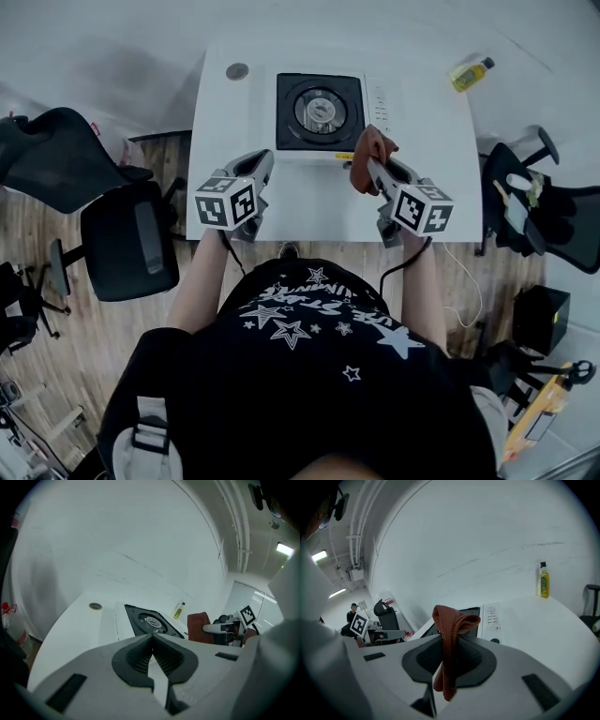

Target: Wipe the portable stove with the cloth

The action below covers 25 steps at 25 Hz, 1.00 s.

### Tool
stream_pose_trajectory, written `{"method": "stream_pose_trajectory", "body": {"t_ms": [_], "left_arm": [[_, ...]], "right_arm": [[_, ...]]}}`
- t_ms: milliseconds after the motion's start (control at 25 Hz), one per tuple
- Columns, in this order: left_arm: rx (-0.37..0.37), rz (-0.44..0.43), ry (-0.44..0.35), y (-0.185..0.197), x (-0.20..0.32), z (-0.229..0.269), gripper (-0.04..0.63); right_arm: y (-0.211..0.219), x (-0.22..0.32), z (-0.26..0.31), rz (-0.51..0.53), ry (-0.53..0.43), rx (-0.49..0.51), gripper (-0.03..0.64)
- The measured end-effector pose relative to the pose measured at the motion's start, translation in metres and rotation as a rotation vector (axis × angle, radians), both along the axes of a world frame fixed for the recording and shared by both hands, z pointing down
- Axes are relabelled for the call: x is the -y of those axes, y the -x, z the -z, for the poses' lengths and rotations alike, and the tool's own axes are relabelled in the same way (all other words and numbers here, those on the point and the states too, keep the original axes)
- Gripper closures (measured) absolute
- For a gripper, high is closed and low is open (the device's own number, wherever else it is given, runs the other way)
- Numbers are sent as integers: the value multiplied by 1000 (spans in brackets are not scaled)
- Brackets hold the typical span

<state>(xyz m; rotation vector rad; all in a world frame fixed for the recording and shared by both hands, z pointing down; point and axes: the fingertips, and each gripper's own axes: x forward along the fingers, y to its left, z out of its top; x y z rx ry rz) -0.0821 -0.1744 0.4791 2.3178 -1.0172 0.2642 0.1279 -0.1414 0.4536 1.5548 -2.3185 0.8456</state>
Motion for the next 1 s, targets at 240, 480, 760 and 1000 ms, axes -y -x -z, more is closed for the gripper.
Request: {"method": "stream_pose_trajectory", "body": {"t_ms": [240,480,760,1000], "left_arm": [[-20,24,3,22,13,6,588],[-18,34,2,24,19,8,588],[-8,54,0,18,36,10,588],[2,84,-10,19,61,14,588]], "right_arm": [[25,23,7,42,8,-5,555],[41,46,21,106,-24,-13,555],[61,91,29,179,-49,23,555],[86,132,26,240,-40,37,555]]}}
